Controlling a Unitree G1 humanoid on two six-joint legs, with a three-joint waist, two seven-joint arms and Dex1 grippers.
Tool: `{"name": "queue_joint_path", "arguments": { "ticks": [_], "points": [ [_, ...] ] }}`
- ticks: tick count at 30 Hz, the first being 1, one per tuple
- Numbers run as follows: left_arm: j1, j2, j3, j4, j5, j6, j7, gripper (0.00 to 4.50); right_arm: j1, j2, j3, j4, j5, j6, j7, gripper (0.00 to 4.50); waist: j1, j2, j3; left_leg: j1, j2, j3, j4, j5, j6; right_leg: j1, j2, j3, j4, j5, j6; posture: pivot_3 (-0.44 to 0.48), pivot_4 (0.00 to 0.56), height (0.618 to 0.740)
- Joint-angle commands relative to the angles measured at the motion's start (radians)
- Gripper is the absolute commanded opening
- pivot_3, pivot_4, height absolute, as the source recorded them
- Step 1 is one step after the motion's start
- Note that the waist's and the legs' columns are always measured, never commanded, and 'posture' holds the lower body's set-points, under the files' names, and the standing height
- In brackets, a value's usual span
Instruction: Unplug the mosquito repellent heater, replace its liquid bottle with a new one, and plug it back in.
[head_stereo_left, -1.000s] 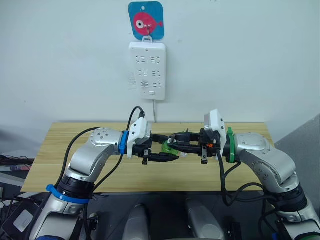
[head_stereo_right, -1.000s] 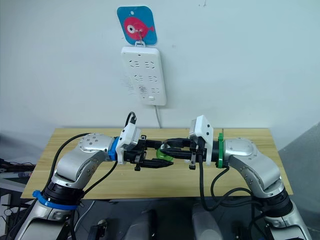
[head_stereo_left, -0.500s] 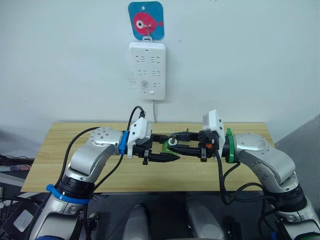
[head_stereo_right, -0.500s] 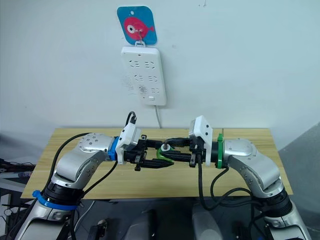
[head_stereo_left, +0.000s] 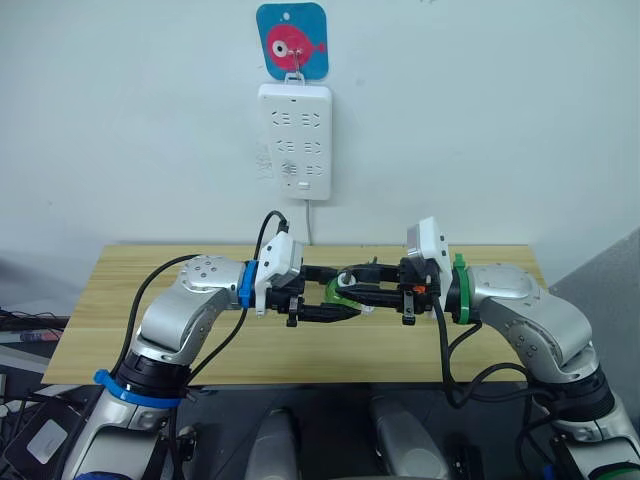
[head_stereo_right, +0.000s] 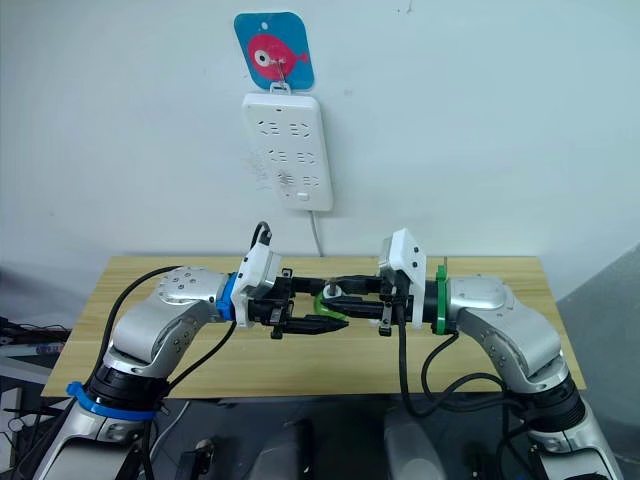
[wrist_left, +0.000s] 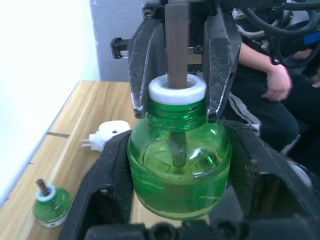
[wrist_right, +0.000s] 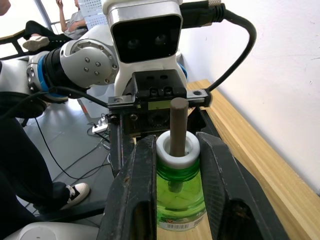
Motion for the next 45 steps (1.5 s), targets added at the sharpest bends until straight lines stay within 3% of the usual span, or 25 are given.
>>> {"name": "queue_joint_path", "arguments": {
  "ticks": [1, 3, 7, 15, 23, 30, 45],
  "points": [
    [0.004, 0.010, 0.018, 0.007, -0.006, -0.009, -0.004, 3.89, -0.022, -0.013, -0.068, -0.020, 0.057, 0.016, 0.001, 0.79, 0.000, 0.000, 0.000, 0.000, 0.000, 0.000, 0.000, 0.000, 0.000, 0.000, 0.000, 0.000, 0.000, 0.000, 0.000, -0.175, 0.207, 0.723],
    [0.013, 0.026, 0.031, 0.014, -0.045, 0.061, -0.007, 4.45, -0.027, -0.016, -0.110, -0.020, 0.103, 0.052, -0.016, 0.79, -0.001, 0.000, 0.000, 0.000, 0.000, 0.000, 0.000, 0.000, 0.000, 0.000, 0.000, 0.000, 0.000, 0.000, 0.000, -0.185, 0.205, 0.723],
    [0.029, 0.011, 0.102, 0.010, -0.152, 0.212, 0.065, 4.46, -0.032, 0.002, -0.222, -0.017, 0.252, 0.164, -0.103, 0.79, -0.001, 0.000, 0.000, 0.000, 0.000, 0.000, 0.000, 0.000, 0.000, 0.000, 0.000, 0.000, 0.000, 0.000, 0.000, -0.192, 0.205, 0.723],
    [0.026, -0.178, 0.329, -0.055, -0.571, 0.559, 0.408, 4.46, 0.024, 0.149, -0.442, 0.022, 0.643, 0.298, -0.504, 0.79, -0.002, 0.000, 0.000, -0.001, 0.000, -0.001, 0.000, 0.000, 0.000, 0.000, 0.000, 0.000, 0.000, 0.000, 0.000, -0.197, 0.197, 0.723],
    [-0.005, -0.359, 0.380, -0.064, -0.791, 0.592, 0.705, 4.46, 0.062, 0.221, -0.444, 0.008, 0.925, 0.246, -0.799, 0.79, -0.002, 0.000, 0.000, -0.001, 0.000, 0.000, 0.000, 0.000, 0.000, 0.000, 0.000, 0.000, 0.001, 0.000, 0.000, -0.198, 0.198, 0.723],
    [-0.037, -0.425, 0.371, -0.040, -0.871, 0.576, 0.833, 4.46, 0.074, 0.221, -0.393, -0.020, 1.020, 0.194, -0.886, 0.79, -0.002, 0.000, 0.000, -0.001, -0.001, 0.000, 0.000, 0.000, 0.000, 0.000, 0.000, 0.000, 0.000, 0.000, 0.000, -0.197, 0.201, 0.723],
    [-0.050, -0.399, 0.339, -0.021, -0.874, 0.569, 0.803, 4.46, 0.077, 0.165, -0.335, -0.037, 1.082, 0.124, -0.910, 0.79, -0.002, 0.000, 0.000, -0.001, -0.001, 0.000, 0.000, 0.000, 0.000, 0.000, 0.001, 0.001, -0.002, 0.000, 0.000, -0.204, 0.207, 0.723]
  ]
}}
